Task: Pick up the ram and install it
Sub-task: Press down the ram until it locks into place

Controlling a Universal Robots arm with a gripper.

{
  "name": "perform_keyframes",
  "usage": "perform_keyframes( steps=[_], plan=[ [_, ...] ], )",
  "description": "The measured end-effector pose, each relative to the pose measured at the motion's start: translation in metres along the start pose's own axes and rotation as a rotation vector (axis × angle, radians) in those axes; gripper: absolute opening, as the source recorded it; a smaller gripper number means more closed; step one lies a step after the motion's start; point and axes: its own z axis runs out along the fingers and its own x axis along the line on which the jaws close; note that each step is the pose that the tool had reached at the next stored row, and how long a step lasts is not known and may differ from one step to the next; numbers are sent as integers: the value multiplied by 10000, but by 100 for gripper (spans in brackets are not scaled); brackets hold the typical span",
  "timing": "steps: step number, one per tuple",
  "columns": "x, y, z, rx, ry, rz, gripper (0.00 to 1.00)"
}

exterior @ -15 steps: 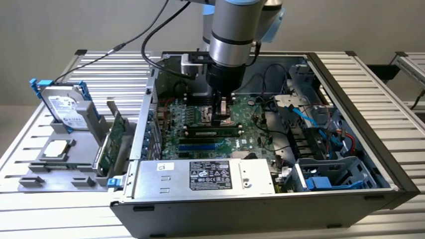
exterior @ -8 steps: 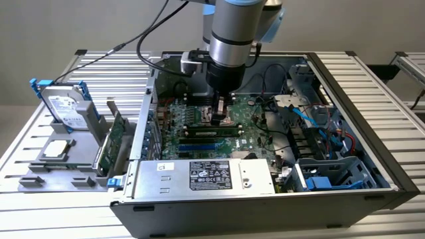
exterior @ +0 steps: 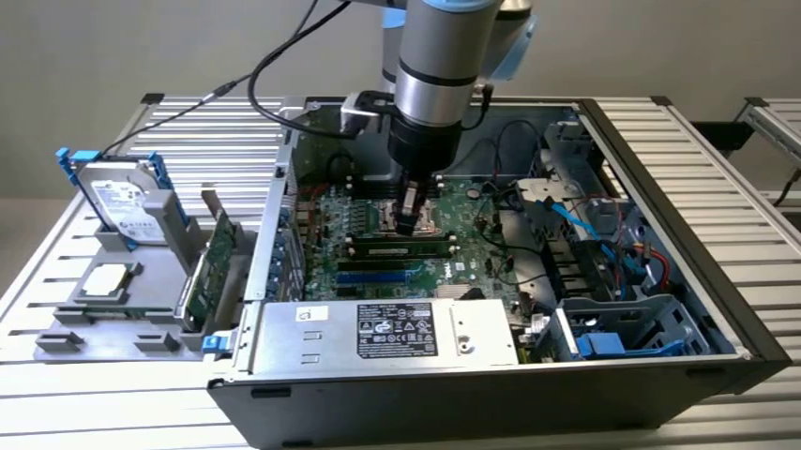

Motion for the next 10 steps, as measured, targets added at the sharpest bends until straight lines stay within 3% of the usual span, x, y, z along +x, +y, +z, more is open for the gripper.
perform_keyframes(
  steps=[10],
  plan=[
    [0,0,3,-71,-149,1716,11]
  ],
)
